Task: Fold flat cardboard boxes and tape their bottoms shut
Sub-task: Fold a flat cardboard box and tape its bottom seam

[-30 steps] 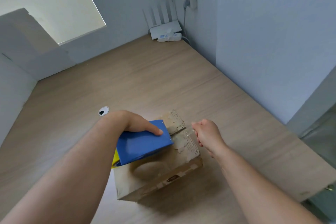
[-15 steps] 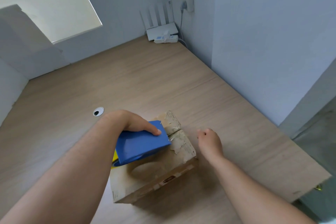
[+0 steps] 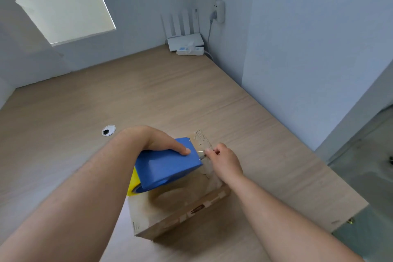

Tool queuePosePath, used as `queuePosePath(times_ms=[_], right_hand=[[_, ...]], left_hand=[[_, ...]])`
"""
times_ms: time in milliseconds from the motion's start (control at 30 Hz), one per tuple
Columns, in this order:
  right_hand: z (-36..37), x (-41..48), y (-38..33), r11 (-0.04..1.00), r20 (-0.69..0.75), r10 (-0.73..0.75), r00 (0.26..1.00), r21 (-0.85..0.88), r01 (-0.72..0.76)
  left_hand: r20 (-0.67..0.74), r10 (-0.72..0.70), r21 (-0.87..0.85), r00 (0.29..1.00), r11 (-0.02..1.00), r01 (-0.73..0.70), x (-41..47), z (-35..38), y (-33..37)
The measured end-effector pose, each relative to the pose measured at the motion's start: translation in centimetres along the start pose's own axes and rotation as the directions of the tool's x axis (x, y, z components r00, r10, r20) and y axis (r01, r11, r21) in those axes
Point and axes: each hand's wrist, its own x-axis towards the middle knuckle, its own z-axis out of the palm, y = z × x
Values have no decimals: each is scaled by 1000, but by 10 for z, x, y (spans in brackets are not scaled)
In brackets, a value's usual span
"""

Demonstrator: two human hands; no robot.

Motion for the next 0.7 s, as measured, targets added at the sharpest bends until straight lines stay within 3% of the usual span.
queuePosePath(times_ms=[200,433,700], right_hand=[[-2,3,1,998,0,-21,1000,55,21],[0,4,4,996,-44,-89,995,9,89],[-1,5,4,994,-63,-95,993,46,98]], left_hand=[[63,49,-164,997,986,-38,-2,-10,-62],[225,-115,-218,968,962,165,-8,-18,-218],[17,-146,-184,989,972,147,18,15,-217]])
